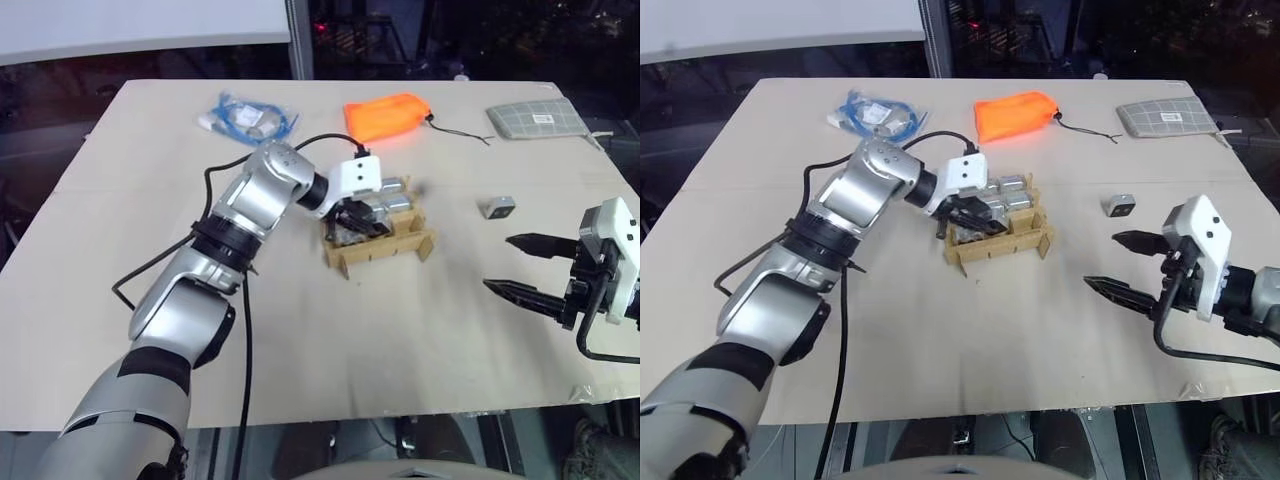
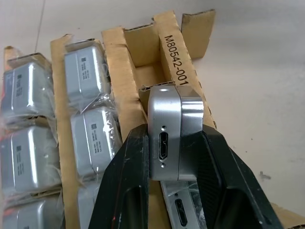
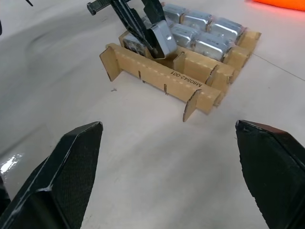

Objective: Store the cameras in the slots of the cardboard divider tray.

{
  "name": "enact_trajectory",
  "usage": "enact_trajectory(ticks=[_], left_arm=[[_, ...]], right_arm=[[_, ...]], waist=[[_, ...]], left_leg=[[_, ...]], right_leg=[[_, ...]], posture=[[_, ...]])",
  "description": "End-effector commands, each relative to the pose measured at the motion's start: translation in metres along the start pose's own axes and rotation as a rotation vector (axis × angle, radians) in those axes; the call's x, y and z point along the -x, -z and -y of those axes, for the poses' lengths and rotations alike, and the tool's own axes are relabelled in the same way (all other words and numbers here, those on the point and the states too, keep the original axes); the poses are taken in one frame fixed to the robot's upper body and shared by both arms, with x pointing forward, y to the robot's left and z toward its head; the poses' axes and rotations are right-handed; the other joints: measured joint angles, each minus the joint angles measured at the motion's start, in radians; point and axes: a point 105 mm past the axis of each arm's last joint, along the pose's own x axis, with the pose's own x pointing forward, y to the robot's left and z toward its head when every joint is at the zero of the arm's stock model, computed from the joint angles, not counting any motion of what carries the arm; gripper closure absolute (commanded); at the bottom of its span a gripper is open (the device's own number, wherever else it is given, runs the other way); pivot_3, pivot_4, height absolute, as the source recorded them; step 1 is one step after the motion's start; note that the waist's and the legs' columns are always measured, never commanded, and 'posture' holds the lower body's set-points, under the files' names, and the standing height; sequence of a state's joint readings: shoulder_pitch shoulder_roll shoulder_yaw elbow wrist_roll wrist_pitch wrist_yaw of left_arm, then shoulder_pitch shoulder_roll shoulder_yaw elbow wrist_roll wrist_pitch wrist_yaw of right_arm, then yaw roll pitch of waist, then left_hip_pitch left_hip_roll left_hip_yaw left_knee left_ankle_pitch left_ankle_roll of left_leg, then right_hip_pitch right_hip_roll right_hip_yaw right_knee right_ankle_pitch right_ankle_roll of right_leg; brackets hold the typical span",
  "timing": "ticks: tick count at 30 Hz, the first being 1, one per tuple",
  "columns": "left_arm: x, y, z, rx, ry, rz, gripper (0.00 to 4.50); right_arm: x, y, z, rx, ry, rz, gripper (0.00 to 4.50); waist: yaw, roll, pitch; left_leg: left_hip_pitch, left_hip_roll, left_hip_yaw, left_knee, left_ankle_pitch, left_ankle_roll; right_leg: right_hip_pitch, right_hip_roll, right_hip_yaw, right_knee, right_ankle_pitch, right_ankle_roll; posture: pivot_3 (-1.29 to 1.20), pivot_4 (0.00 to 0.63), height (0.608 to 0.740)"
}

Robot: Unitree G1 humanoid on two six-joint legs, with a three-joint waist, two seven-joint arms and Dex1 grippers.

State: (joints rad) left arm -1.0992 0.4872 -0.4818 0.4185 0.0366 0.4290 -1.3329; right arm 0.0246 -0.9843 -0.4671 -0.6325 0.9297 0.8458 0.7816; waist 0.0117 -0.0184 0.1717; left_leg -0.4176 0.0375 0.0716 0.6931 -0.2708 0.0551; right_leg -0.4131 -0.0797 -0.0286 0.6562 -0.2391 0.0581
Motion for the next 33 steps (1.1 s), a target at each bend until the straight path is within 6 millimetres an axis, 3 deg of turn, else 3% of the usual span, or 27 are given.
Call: enact_trajectory(ticks=[1,6,14,18,24,27,33], left_arm=[[0.002,-0.004,-0.008,-0.029,-0.035,-0.019,2.12],[0.003,-0.006,-0.013,-0.017,-0.066,-0.012,0.06],[0.006,-0.019,-0.021,-0.051,-0.116,0.051,0.02],[0.013,-0.039,-0.029,-0.023,-0.196,0.183,0.02],[0.036,-0.042,-0.023,0.096,-0.273,0.414,0.02],[0.042,-0.037,-0.006,0.117,-0.281,0.521,0.02],[0.040,0.004,0.015,0.220,-0.376,0.592,0.02]], right_arm=[[-0.001,-0.008,-0.004,0.048,-0.010,0.030,0.00],[-0.001,-0.009,-0.004,0.050,-0.008,0.033,0.00],[-0.002,-0.009,-0.003,0.051,-0.012,0.038,0.00],[-0.003,-0.010,-0.004,0.053,-0.012,0.041,0.00],[-0.001,-0.008,-0.005,0.049,-0.001,0.039,0.00],[0.000,-0.008,-0.005,0.046,0.002,0.040,0.00],[-0.002,-0.008,-0.005,0.042,-0.002,0.046,0.00]], waist=[[0.001,0.000,0.000],[0.007,0.000,0.000],[0.005,-0.001,0.000],[0.004,-0.001,0.001],[-0.001,-0.001,0.001],[-0.001,-0.001,0.001],[0.002,-0.001,0.001]], left_leg=[[0.000,0.000,0.000,0.000,0.000,0.000],[-0.001,0.000,0.000,0.001,0.000,0.000],[-0.001,0.000,-0.001,0.003,0.000,0.000],[-0.002,0.000,-0.001,0.005,0.000,0.000],[-0.002,0.001,-0.001,0.005,-0.001,0.002],[-0.002,0.001,-0.001,0.005,-0.001,0.001],[-0.001,0.001,-0.001,0.006,0.001,-0.001]], right_leg=[[0.000,0.000,0.000,0.000,0.000,0.000],[0.000,-0.001,-0.001,0.000,0.000,0.000],[0.000,-0.001,0.000,0.002,0.000,0.000],[0.000,-0.001,-0.001,0.002,0.000,0.000],[0.000,-0.001,-0.001,0.002,0.000,0.000],[0.000,0.000,-0.001,0.002,0.000,0.000],[0.001,-0.002,0.000,0.003,0.000,0.000]], posture=[[0.00,0.150,0.740],[0.00,0.150,0.740],[0.00,0.150,0.740],[0.00,0.150,0.740],[0.00,0.150,0.740],[0.00,0.150,0.740],[0.00,0.150,0.740]])
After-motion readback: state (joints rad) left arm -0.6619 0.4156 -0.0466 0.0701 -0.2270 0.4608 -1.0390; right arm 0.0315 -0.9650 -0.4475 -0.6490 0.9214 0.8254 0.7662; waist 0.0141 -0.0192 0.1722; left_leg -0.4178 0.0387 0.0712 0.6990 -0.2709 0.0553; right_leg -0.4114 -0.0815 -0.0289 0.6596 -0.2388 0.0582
